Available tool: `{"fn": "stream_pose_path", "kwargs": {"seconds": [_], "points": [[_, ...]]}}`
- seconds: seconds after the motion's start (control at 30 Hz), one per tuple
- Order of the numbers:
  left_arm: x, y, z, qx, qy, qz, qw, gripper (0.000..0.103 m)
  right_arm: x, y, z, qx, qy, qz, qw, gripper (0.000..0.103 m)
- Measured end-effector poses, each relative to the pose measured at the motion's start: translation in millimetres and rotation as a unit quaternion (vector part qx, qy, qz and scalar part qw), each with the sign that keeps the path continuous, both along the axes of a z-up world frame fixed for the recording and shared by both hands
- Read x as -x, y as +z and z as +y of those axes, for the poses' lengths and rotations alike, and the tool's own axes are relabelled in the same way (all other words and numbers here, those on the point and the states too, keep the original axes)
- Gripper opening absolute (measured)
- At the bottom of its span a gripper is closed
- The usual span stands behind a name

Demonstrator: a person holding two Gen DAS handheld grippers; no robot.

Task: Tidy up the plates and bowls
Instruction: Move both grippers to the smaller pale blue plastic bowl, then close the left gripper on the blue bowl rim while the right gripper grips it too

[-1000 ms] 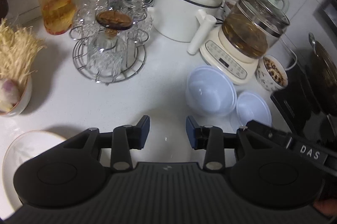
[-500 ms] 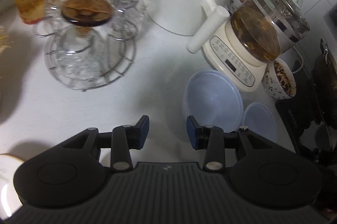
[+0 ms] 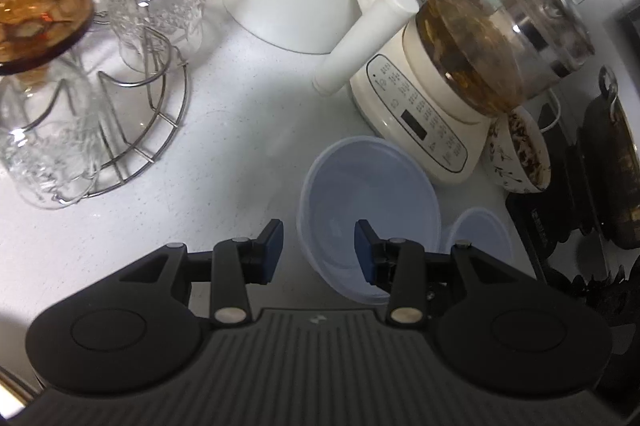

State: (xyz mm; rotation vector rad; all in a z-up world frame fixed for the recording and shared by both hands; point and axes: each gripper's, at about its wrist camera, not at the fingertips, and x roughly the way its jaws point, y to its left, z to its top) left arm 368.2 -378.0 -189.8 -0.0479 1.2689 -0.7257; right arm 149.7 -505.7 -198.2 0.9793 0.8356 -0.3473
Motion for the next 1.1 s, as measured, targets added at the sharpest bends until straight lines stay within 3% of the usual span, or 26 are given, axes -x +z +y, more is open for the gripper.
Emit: {"fn": "stream_pose_path", "kwargs": {"seconds": [0.17, 0.23, 0.47, 1.1], "points": [[-8, -6, -11, -0.009, -0.007, 0.001, 0.9999, 0.043, -6, -1, -5, -0.004, 0.001, -0.001, 1.0, 0.044], [-9, -8, -14, -0.007, -0.011, 0.001, 0.9999, 0.041, -8, -1, -7, -0.004, -0.001, 0.002, 1.0, 0.04], [-11, -11, -15, -0.017, -0.015, -0.008, 0.9997, 0.013, -8, 0, -10, 0.005, -0.003, 0.017, 1.0, 0.024], [15, 30, 21, 0.006, -0.02, -0.025, 0.9995, 0.012, 9, 38, 18, 0.055, 0.026, 0.001, 0.998, 0.024]]}}
